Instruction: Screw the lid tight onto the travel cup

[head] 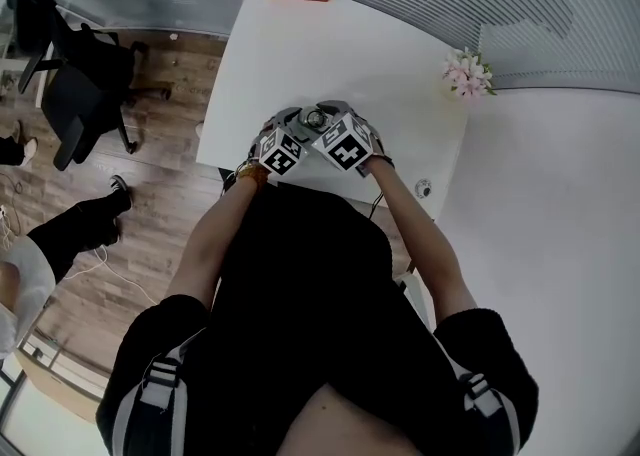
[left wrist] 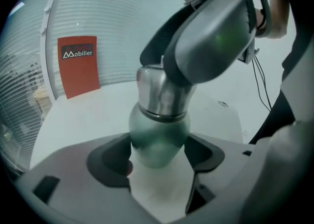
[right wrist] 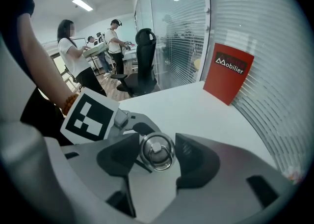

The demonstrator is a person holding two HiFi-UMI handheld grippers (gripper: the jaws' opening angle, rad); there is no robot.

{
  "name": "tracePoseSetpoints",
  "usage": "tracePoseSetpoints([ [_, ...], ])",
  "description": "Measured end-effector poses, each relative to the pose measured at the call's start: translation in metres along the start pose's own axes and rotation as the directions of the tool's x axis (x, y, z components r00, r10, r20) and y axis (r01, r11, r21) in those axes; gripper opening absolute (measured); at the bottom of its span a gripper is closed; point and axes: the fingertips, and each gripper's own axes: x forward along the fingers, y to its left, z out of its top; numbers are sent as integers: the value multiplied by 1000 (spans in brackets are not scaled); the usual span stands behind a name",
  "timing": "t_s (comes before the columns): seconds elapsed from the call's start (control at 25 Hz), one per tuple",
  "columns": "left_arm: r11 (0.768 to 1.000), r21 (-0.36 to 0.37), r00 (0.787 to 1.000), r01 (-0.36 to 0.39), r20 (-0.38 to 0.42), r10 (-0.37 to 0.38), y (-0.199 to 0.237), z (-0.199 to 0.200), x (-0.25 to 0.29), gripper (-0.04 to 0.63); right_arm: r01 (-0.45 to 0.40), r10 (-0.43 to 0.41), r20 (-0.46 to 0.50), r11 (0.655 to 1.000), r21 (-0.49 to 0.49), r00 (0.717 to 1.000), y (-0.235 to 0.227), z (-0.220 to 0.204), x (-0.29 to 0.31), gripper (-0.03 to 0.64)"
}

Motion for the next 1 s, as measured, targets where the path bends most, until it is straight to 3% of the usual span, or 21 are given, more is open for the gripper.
tracePoseSetpoints([
  [0.2, 1000, 6, 1000, 6, 21, -7, 2, 1, 1, 345, -43, 41, -32, 996, -82, 999, 1, 2, 2, 229],
  [0.28, 1000, 5, 1000, 13, 24, -13, 1, 0, 0, 345, -76, 66, -59, 981, -177, 996, 6, 2, 3, 227],
  [0.36, 1000, 10, 999, 26, 24, -26, 1, 0, -1, 345, -123, 96, -102, 945, -304, 990, 11, 1, 4, 227],
  [0.44, 998, 27, 999, 48, 18, -48, 0, 0, -1, 346, -187, 125, -165, 874, -449, 978, 16, -2, 4, 225],
  [0.56, 992, 74, 994, 106, -7, -106, -2, -1, -1, 347, -290, 146, -269, 711, -641, 952, 25, -10, 4, 225],
  [0.64, 980, 116, 987, 162, -36, -159, -3, -2, -1, 347, -343, 151, -320, 607, -717, 935, 28, -14, 4, 227],
  [0.72, 964, 157, 976, 214, -66, -206, -3, -3, -1, 348, -368, 150, -344, 545, -754, 927, 30, -17, 4, 227],
  [0.76, 958, 171, 973, 229, -74, -219, -4, -3, -1, 348, -367, 151, -341, 538, -759, 928, 30, -17, 5, 229],
  [0.8, 956, 177, 972, 235, -75, -225, -4, -3, -2, 350, -353, 158, -321, 555, -753, 934, 30, -15, 5, 232],
  [0.84, 957, 176, 972, 231, -69, -222, -4, -3, -2, 350, -325, 172, -278, 602, -729, 945, 29, -11, 4, 235],
  [0.92, 965, 160, 978, 206, -49, -201, -4, -2, -2, 350, -227, 195, -119, 778, -585, 974, 23, 3, -1, 264],
  [0.96, 971, 146, 982, 190, -37, -186, -4, -2, -3, 348, -167, 173, -30, 869, -466, 984, 17, 9, -5, 281],
  [1.0, 977, 129, 985, 171, -24, -170, -4, -2, -3, 348, -106, 127, 39, 934, -340, 991, 9, 12, -9, 282],
])
